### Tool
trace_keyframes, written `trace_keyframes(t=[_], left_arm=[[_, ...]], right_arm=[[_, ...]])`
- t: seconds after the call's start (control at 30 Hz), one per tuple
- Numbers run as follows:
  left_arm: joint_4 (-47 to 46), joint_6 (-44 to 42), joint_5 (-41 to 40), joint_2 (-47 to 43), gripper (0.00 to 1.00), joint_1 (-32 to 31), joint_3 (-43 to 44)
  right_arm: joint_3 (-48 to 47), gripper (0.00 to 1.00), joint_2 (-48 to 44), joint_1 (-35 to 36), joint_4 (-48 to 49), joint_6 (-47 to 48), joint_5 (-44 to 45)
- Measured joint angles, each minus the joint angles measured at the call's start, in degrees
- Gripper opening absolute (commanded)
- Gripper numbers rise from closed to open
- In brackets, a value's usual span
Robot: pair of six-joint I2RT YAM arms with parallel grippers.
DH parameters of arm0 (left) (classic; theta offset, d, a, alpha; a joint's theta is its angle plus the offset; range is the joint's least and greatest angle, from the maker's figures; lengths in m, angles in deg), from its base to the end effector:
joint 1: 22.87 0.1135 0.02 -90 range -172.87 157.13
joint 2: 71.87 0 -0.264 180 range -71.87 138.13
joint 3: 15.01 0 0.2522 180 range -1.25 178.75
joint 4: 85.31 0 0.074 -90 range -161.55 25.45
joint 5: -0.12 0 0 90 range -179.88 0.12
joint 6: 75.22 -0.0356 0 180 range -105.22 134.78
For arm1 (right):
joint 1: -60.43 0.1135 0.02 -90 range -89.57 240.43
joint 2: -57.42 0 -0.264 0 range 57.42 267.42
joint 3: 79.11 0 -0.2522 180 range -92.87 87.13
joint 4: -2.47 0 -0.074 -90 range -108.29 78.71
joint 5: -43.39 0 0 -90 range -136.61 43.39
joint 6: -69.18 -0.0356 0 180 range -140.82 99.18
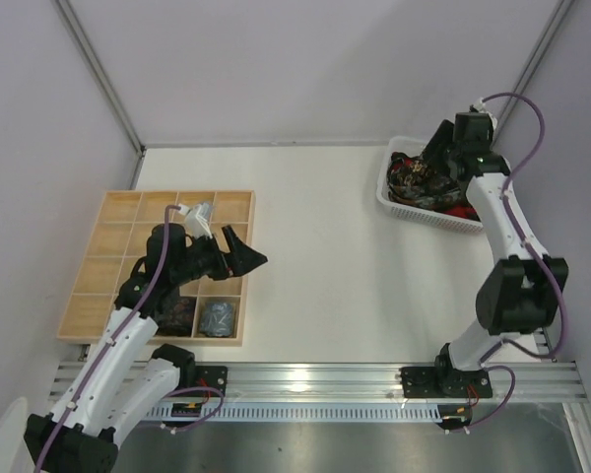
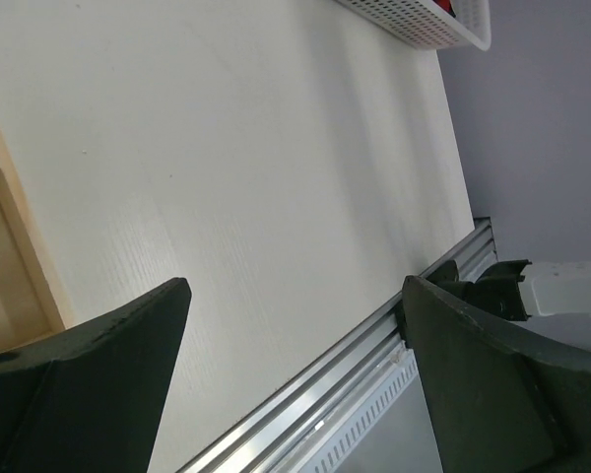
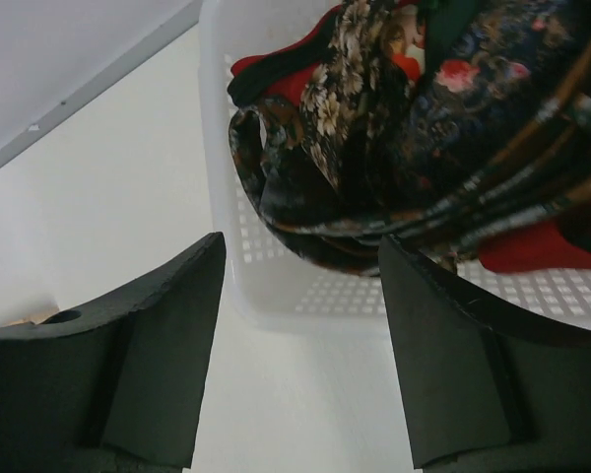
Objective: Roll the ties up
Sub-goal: Grab a tie with the right arm
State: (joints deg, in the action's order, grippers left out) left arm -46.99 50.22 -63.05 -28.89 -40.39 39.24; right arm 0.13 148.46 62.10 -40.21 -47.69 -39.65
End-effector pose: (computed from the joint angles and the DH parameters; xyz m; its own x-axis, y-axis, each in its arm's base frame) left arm 0.1557 -0.0660 0.2947 -0.7314 -0.3117 -0.6066 0.2797 0.6741 -0.6836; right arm 0.3651 0.0063 0.3606 -0.4522 0.4356 -0.7783 0.3106 0.8949 0.3204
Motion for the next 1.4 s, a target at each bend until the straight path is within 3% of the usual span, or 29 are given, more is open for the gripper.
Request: trace_keyframes(t=[0.23,0.3,0.37,0.47,0.63,0.67,0.97,1.4], left_arm=[[-1.29,-2.1,0.7,3.78,1.0,0.0,0.24],[-0.96,-2.91,0.24,4.57,1.0,0.02,0.79],[-0.72,-3.96,-0.33,5.22,1.0,0.0,1.81],[-0.24,-5.16,-1.2,5.86,1.0,0.02,3.58],[0.48,-7.06,-2.75,6.54,1.0,0.0,5.4],[0.66,-7.39,-3.15,6.54,1.0,0.0,5.46],[3.15,-9.22,-5.75,7.26,1.0,0.02,6.25],[3.54,-10.08,-7.19,8.07,1.0,0.0,6.34]], right_arm=[[-9.73,0.69,17.11,0.9,3.65,-2.4,-2.89],[-13.05,0.8,20.96,1.64,3.91,-3.96,-2.19],[-15.19,0.83,23.45,2.67,4.0,-5.07,-0.66],[-20.74,0.83,27.8,4.68,2.45,-5.97,2.01],[-38.49,0.82,37.66,8.11,-5.42,-6.71,10.34],[-40.41,0.78,38.71,8.63,-6.88,-6.95,11.96],[-43.1,0.72,40.94,10.19,-15.85,-10.67,20.83],[-43.23,0.69,44.33,9.84,-18.58,-12.37,22.58]])
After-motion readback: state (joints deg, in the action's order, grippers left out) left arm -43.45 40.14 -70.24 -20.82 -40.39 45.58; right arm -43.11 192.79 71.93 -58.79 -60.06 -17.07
